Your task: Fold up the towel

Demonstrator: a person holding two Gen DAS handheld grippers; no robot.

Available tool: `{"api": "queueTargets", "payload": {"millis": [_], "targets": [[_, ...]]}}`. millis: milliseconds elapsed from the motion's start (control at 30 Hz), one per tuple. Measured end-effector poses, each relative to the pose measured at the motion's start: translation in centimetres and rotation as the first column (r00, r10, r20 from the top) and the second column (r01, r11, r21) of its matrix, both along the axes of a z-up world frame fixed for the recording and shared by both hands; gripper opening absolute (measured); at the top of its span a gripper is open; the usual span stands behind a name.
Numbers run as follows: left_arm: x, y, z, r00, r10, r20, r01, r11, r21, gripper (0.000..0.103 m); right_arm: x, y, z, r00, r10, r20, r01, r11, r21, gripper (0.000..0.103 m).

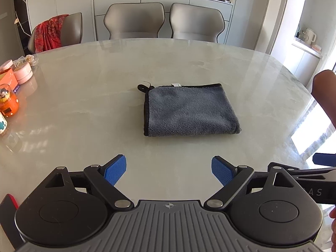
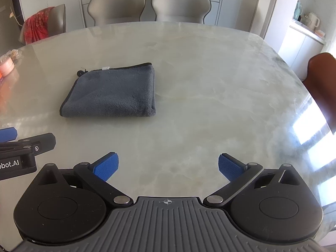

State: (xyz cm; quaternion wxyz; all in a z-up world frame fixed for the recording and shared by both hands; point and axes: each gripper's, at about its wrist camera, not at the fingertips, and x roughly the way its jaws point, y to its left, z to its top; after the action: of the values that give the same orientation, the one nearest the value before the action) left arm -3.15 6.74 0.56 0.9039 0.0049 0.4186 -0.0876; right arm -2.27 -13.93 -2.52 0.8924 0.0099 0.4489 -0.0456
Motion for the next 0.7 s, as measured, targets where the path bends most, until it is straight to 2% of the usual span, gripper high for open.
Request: {"api": "queueTargets", "payload": {"millis": [700], "targets": [[0.39, 0.08, -0.12, 0.999, 0.034, -0.003, -0.034, 0.999, 0.033, 0.092, 0.39, 0.08, -0.42, 0.999, 0.020, -0.025, -0.020, 1.000, 0.002, 0.103]]}}
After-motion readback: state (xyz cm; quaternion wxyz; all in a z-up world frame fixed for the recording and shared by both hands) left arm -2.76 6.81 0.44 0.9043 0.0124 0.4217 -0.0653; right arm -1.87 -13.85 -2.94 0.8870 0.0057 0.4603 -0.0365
